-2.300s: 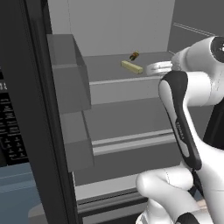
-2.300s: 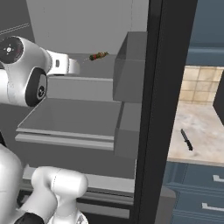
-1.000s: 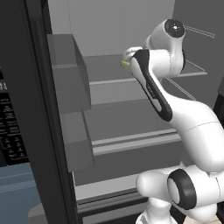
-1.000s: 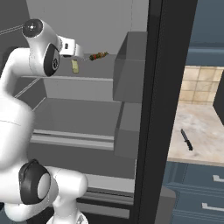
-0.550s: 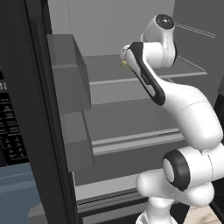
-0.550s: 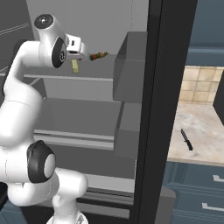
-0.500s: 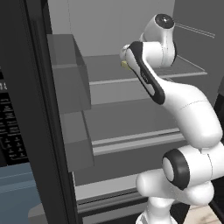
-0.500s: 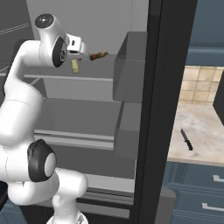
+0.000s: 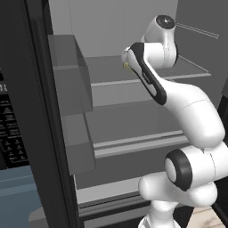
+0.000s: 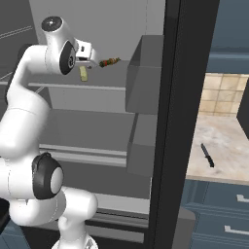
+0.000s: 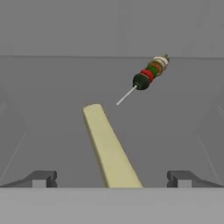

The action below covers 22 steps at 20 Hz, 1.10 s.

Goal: Retrieve the butter from the fridge and place it on a plate on the dining table. Then retrieve the butter knife by the fridge and place it near the plate.

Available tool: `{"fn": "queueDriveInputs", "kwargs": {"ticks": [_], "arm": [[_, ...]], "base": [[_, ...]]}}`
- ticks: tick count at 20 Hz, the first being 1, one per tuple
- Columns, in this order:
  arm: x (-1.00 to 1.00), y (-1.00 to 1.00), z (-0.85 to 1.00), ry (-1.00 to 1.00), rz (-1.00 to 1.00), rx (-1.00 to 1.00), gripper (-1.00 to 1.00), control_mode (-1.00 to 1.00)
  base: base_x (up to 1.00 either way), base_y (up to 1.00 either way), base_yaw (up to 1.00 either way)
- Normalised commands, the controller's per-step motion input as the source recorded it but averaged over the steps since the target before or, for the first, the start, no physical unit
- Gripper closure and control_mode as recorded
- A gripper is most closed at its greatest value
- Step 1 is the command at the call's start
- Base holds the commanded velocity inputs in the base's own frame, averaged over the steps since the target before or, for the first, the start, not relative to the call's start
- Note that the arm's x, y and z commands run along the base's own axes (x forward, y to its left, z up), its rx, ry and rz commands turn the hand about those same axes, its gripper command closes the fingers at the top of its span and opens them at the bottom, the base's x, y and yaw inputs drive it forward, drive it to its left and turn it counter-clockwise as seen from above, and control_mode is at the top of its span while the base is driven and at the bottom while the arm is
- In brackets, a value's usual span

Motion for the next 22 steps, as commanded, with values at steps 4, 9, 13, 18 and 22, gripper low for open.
{"fn": "queueDriveInputs", "kwargs": {"ticks": [4, 9, 13, 18, 22], "arm": [[0.0, 0.0, -0.18, 0.0, 0.0, 0.0, -1.0, -1.0], [0.0, 0.0, -0.2, 0.0, 0.0, 0.0, -1.0, -1.0], [0.02, 0.0, -0.17, 0.03, 0.0, 0.0, -1.0, -1.0], [0.0, 0.0, -0.16, 0.05, 0.0, 0.0, -1.0, -1.0], [0.06, 0.0, -0.04, 0.05, 0.0, 0.0, -1.0, -1.0]], "base": [[0.0, 0.0, 0.0], [0.0, 0.0, 0.0], [0.0, 0.0, 0.0], [0.0, 0.0, 0.0], [0.0, 0.0, 0.0]]}}
